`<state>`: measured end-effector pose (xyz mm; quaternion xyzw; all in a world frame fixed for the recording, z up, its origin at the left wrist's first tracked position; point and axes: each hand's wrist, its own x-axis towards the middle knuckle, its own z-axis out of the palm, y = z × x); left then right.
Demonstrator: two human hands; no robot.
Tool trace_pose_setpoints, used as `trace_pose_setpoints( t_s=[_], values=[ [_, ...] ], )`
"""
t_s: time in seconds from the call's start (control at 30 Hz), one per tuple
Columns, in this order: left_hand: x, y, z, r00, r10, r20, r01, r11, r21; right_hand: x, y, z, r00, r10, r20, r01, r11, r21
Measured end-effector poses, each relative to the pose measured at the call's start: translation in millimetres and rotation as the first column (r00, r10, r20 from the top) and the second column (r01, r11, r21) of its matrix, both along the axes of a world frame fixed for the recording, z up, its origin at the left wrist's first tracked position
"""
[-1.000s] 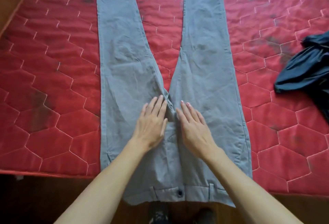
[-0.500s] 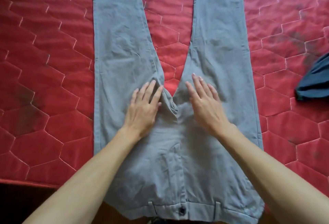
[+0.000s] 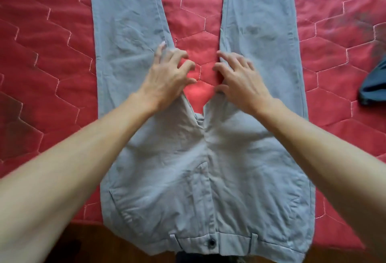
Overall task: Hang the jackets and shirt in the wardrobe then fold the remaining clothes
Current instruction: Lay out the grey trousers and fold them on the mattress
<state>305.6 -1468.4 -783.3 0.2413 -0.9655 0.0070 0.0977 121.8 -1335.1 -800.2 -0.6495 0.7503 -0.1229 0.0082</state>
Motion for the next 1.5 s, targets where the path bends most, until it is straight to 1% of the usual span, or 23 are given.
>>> trace_pose_setpoints(
  t_s=[0.07,0.1,0.17,0.27,0.37,0.53,0.63,0.67,0.7,0.77,0.8,0.87,0.9,0.97,1.0,1.03,1.1,1.17,1.2,1.27,1.37,1.43,1.5],
  values=[
    [3.8,42.1,-14.8,0.964,0.205,-0.171,-0.192,0.977,0.087,22.8,24.8,-9.8,0.983,-0.172,0.071,0.178,0.980,-0.087],
    [11.0,69.8,-22.2,0.939,0.288,-0.189,-0.259,0.952,0.166,36.3,44.2,-15.8,0.967,-0.235,0.101,0.242,0.968,-0.062],
    [34.0,126.9,-39.3,0.938,0.344,-0.049,-0.319,0.908,0.271,63.3,90.8,-29.3,0.947,-0.300,0.113,0.289,0.952,0.104],
    [64.0,166.2,-55.4,0.918,0.377,0.120,-0.395,0.878,0.270,87.4,148.8,-35.1,0.946,-0.317,0.068,0.289,0.921,0.262],
    [83.5,176.0,-48.1,0.902,0.378,0.206,-0.424,0.865,0.268,98.6,194.2,-25.5,0.944,-0.321,0.075,0.280,0.902,0.328],
    [156.3,223.6,-33.7,0.837,0.438,0.329,-0.525,0.813,0.253,121.2,284.8,-8.5,0.876,-0.478,0.060,0.421,0.820,0.388],
    [185.5,249.8,-29.2,0.791,0.467,0.396,-0.579,0.779,0.239,132.9,322.0,2.7,0.788,-0.611,0.069,0.533,0.735,0.420],
    [191.5,258.9,-25.8,0.745,0.526,0.411,-0.646,0.721,0.250,135.9,331.7,8.3,0.729,-0.679,0.090,0.587,0.687,0.427],
    [196.3,267.9,-21.4,0.672,0.612,0.417,-0.734,0.623,0.271,138.7,339.7,14.4,0.652,-0.747,0.128,0.641,0.634,0.432],
    [202.9,283.3,-14.1,0.482,0.797,0.363,-0.861,0.353,0.366,141.9,349.1,27.2,0.471,-0.846,0.252,0.714,0.533,0.455],
    [205.0,288.3,-9.8,0.409,0.857,0.313,-0.863,0.252,0.437,141.4,351.3,35.0,0.359,-0.868,0.342,0.720,0.491,0.490],
    [207.6,291.2,2.2,0.327,0.923,0.201,-0.804,0.161,0.572,138.6,352.2,49.1,0.124,-0.869,0.479,0.669,0.430,0.606],
    [209.8,288.3,7.2,0.271,0.945,0.183,-0.779,0.104,0.619,136.3,352.7,53.9,0.076,-0.866,0.494,0.628,0.427,0.651],
    [217.2,280.0,12.7,0.141,0.952,0.271,-0.721,-0.089,0.687,131.4,354.3,58.2,0.111,-0.869,0.482,0.600,0.445,0.665],
    [223.3,275.7,11.4,0.108,0.927,0.360,-0.692,-0.190,0.697,129.0,354.2,58.8,0.135,-0.870,0.475,0.605,0.452,0.656],
    [230.2,272.3,10.1,0.107,0.892,0.440,-0.674,-0.260,0.692,126.1,352.4,60.2,0.150,-0.868,0.473,0.610,0.458,0.647],
    [248.9,265.8,2.6,0.155,0.841,0.519,-0.630,-0.320,0.708,122.9,344.8,63.1,0.124,-0.848,0.516,0.582,0.484,0.654],
    [260.1,260.2,-0.1,0.224,0.815,0.535,-0.526,-0.361,0.770,123.7,332.3,74.5,0.093,-0.808,0.581,0.526,0.536,0.661],
    [264.6,257.5,0.9,0.250,0.816,0.521,-0.461,-0.373,0.805,127.4,326.1,81.0,0.109,-0.781,0.615,0.509,0.575,0.640],
    [271.1,253.3,5.1,0.310,0.816,0.487,-0.384,-0.362,0.850,137.7,316.0,88.5,0.154,-0.735,0.661,0.508,0.632,0.585],
    [276.4,258.6,16.4,0.382,0.804,0.455,-0.342,-0.334,0.878,168.6,295.8,108.9,0.163,-0.707,0.688,0.586,0.630,0.510],
    [281.5,264.9,24.3,0.412,0.795,0.446,-0.285,-0.352,0.892,197.3,275.2,123.8,0.153,-0.678,0.719,0.607,0.639,0.473],
    [288.2,270.4,29.5,0.444,0.774,0.452,-0.282,-0.358,0.890,227.9,249.6,134.4,0.205,-0.607,0.768,0.568,0.713,0.412]
  ],
)
